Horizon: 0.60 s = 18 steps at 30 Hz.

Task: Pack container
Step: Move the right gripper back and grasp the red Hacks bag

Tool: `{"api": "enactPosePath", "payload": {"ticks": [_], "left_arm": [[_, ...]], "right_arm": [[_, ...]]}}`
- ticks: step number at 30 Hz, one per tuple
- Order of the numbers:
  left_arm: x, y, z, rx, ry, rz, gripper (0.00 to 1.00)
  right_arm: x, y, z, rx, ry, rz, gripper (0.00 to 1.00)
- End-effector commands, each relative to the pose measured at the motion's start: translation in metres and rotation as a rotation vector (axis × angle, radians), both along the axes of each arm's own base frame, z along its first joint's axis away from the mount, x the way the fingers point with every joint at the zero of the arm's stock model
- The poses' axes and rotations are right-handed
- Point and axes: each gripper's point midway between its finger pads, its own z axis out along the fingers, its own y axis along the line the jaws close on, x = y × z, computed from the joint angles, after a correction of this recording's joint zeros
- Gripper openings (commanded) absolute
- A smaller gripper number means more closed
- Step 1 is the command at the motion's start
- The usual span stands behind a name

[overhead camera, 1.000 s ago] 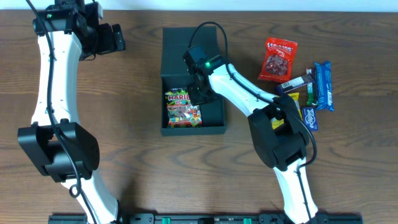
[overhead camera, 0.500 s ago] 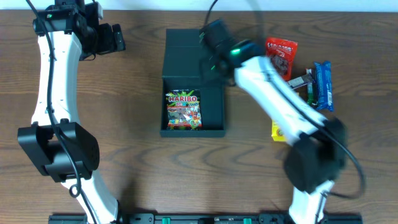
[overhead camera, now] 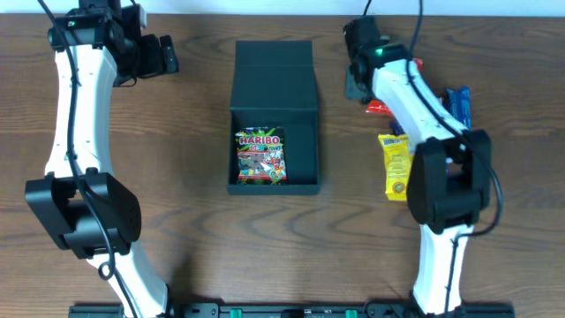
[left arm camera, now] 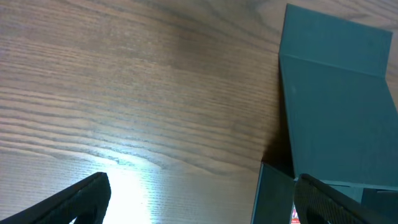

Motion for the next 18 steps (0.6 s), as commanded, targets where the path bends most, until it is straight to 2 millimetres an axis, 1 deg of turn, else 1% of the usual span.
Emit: {"api": "enactPosePath", "payload": {"ticks": [1,2,3,5,6,8,10,13,15,16,18], "left_arm": [[-0.004,-0.001,0.008,0.007,-0.015,-0.02,0.95],[-0.004,-0.001,0.008,0.007,-0.015,-0.02,0.95],[-0.004,-0.001,0.008,0.007,-0.015,-0.02,0.95],[-0.004,-0.001,0.008,0.006,-0.014,-0.02,0.95],[-0.004,-0.001,0.007,0.006,-0.012,-0.02,0.95],[-0.005,-0.001,0.007,0.006,-0.01,-0.02,0.95],[-0.004,-0.001,0.007,0.006,-0.012,-0.02,0.95],[-0.004,-0.001,0.007,0.006,-0.012,-0.02,0.95],[-0.004,-0.001,0.007,0.006,-0.012,-0.02,0.95],[-0.004,-0.001,0.007,0.007,-0.013,-0.02,0.95],[-0.004,-0.001,0.007,0.006,-0.012,-0.02,0.95]], "right_arm": [[0.007,-0.023,0.006,-0.044,-0.046,-0.082,0.34],[0.011,-0.028,0.007,-0.028,-0.057,-0.091,0.38],[0.013,-0.032,0.007,-0.014,-0.065,-0.101,0.45],[0.019,-0.041,0.005,0.028,-0.077,-0.12,0.7],[0.023,-0.043,0.003,0.07,-0.08,-0.123,0.73],[0.029,-0.048,0.0,0.132,-0.09,-0.128,0.75],[0.035,-0.05,-0.009,0.171,-0.089,-0.106,0.75],[0.037,-0.045,-0.023,0.215,-0.063,-0.076,0.73],[0.037,-0.045,-0.034,0.217,-0.048,-0.073,0.74],[0.036,-0.045,-0.037,0.218,-0.043,-0.074,0.73],[0.036,-0.042,-0.044,0.233,-0.031,-0.069,0.68]]}}
